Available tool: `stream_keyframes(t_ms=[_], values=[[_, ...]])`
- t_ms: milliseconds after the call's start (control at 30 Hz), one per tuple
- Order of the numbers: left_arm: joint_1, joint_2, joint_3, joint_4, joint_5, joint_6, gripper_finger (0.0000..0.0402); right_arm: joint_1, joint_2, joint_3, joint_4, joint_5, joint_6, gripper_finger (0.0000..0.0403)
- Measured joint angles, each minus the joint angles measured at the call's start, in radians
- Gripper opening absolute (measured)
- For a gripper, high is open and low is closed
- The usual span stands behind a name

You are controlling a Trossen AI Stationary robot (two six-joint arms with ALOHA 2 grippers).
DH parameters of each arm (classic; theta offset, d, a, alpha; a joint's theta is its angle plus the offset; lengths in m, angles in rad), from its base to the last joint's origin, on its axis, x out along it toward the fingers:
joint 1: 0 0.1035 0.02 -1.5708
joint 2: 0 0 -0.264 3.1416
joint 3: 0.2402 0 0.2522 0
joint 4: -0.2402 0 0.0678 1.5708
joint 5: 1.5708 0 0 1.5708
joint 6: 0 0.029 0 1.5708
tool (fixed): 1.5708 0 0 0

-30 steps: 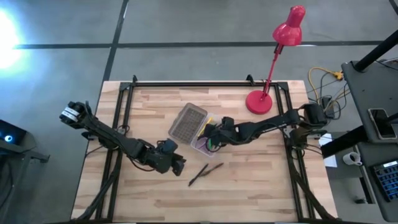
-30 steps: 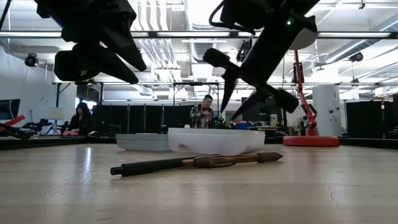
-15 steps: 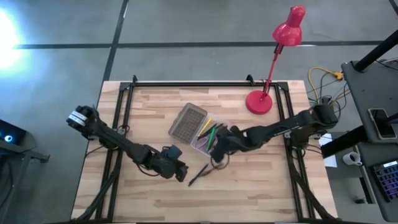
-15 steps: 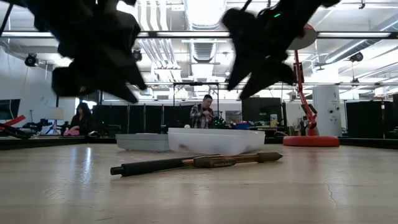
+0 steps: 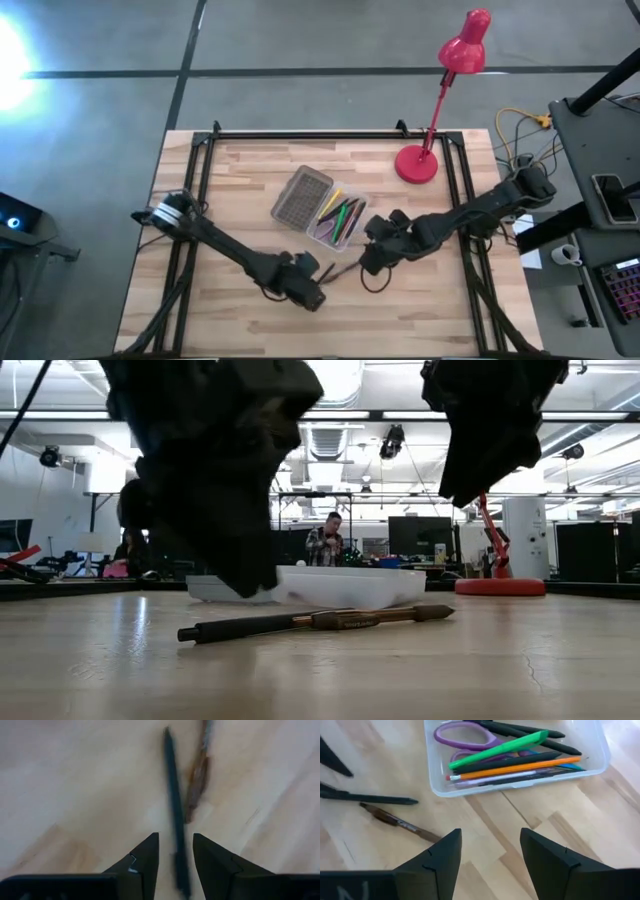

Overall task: Pick & place school supplies into a supply box
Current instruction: Put the black pen into the gray supply box

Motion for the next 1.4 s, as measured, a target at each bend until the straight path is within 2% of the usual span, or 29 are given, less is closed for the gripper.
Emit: stream_keyframes(t_ms=[67,167,433,767,1000,1100,1400], values=[[0.001,0.035,0.06,-0.078,0.007,0.011,0.0104,0.008,-0.004,0.0,-0.017,0.0,0.001,0.0194],[0.007,0.06,0.097,-0.107,0.011,0.013,0.0104,0.014,-0.008,0.0,-0.027,0.0,0.003,0.0194],[0.008,0.115,0.102,-0.062,0.091,0.014,0.0104,0.017,-0.014,0.0,-0.052,0.004,-0.008,0.0191],[0.03,0.118,0.112,-0.083,0.109,-0.036,0.0092,0.019,-0.016,0.0,-0.056,-0.007,-0.086,0.0187],[0.042,0.119,0.252,-0.254,0.066,-0.02,0.0075,0.029,-0.026,0.0,-0.08,-0.012,-0.119,0.0187],[0.052,0.135,0.281,-0.318,0.058,0.018,0.0074,0.028,-0.03,0.0,-0.081,-0.012,-0.089,0.0184],[0.059,0.136,0.28,-0.315,0.069,0.08,0.0075,0.028,-0.031,0.0,-0.082,-0.013,0.055,0.0184]])
